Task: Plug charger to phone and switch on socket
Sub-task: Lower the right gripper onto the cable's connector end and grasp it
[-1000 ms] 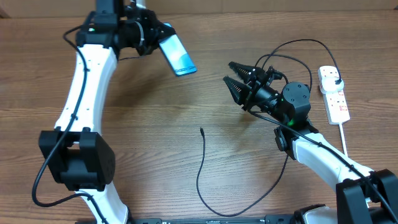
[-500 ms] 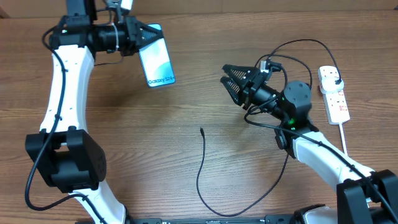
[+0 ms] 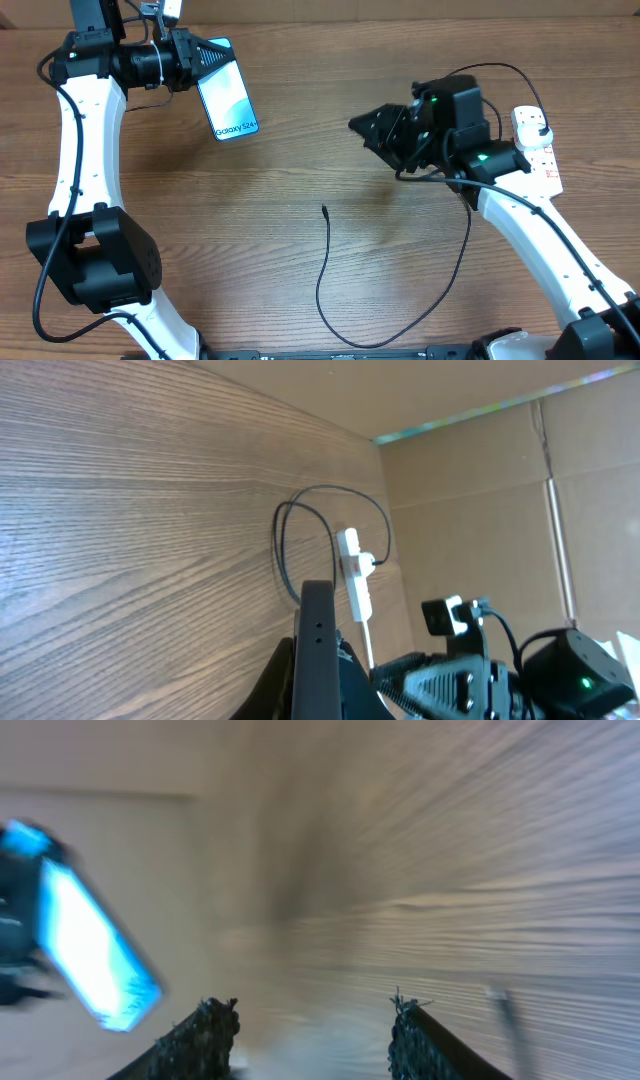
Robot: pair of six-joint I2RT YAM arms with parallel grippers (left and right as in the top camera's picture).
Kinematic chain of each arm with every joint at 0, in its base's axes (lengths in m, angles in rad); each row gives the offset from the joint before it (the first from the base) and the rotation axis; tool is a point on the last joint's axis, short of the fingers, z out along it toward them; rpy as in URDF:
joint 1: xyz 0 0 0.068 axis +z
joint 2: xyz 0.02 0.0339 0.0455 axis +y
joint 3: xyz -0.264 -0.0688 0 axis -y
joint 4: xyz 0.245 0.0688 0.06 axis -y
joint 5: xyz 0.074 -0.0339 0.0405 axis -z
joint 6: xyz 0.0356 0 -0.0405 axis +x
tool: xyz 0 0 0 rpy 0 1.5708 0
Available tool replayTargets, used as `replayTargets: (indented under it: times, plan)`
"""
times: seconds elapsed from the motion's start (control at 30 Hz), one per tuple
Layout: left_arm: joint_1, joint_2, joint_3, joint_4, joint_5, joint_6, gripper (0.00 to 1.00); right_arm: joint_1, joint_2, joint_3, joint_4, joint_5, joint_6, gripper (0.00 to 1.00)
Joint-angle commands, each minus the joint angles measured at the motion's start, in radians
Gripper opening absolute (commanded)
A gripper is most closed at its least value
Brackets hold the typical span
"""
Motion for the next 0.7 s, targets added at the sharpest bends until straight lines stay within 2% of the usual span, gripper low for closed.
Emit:
replayTargets:
  times: [0.0,0.2,0.43,0.57,0.67]
  plan:
    - [-0.003,0.000,0.005,0.000,0.005,0.024,0.04,0.068,-0.007,0.023,-0.064,0.200,-0.198,0.54]
    - [-0.003,0.000,0.005,0.000,0.005,0.024,0.04,0.197,0.026,0.023,-0.113,0.399,-0.227,0.59]
    - [-0.003,0.000,0.005,0.002,0.005,0.025,0.05,0.270,0.135,0.023,-0.115,0.473,-0.224,0.59]
    - [-0.003,0.000,0.005,0.001,0.005,0.025,0.04,0.276,0.203,0.023,-0.115,0.481,-0.224,0.57]
    - [-0.003,0.000,0.005,0.002,0.004,0.025,0.04,0.277,0.244,0.023,-0.114,0.481,-0.225,0.52]
